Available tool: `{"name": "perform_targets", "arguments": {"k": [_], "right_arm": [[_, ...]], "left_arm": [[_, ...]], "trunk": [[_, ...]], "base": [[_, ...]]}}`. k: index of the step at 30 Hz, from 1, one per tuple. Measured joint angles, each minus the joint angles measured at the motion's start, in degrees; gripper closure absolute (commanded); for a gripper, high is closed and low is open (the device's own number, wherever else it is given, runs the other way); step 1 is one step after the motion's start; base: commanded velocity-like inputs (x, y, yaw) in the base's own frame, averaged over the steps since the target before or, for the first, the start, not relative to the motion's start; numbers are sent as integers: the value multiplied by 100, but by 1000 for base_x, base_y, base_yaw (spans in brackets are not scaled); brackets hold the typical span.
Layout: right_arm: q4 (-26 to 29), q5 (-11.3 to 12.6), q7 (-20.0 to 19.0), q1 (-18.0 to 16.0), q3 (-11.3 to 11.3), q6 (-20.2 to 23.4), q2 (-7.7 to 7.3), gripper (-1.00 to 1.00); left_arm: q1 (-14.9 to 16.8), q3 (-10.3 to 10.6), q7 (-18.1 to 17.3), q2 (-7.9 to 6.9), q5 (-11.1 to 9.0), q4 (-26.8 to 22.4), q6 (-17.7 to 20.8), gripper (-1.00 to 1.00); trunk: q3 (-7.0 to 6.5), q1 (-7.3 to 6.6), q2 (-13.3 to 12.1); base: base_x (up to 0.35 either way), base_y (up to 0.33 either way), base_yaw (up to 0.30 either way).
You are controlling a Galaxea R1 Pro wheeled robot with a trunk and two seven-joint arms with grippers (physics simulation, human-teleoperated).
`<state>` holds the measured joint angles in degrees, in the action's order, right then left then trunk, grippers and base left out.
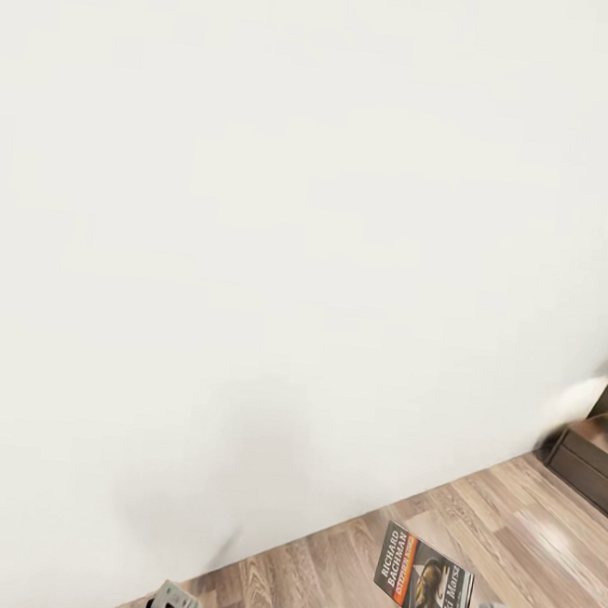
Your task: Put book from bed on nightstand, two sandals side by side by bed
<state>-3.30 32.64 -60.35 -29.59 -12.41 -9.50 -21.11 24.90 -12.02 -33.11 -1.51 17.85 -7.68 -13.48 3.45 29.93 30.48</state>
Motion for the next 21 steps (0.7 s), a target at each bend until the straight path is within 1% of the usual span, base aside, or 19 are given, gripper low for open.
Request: {"name": "perform_targets", "arguments": {"k": [10, 14, 21], "right_arm": [[0, -2, 9, 0, -8, 1, 0, 100], [1, 2, 1, 0, 5, 0, 0, 100], [1, 2, -8, 1, 2, -1, -1, 100]], "left_arm": [[0, -7, -3, -1, 0, 0, 1, -100], [0, -8, -3, -3, 0, 1, -6, -100], [1, -7, -2, 0, 0, 2, -8, -100]], "trunk": [[0, -1, 0], [5, 2, -1], [29, 3, -1]], "base": [[312, 0, 0], [110, 0, -50], [14, 0, -213]]}}
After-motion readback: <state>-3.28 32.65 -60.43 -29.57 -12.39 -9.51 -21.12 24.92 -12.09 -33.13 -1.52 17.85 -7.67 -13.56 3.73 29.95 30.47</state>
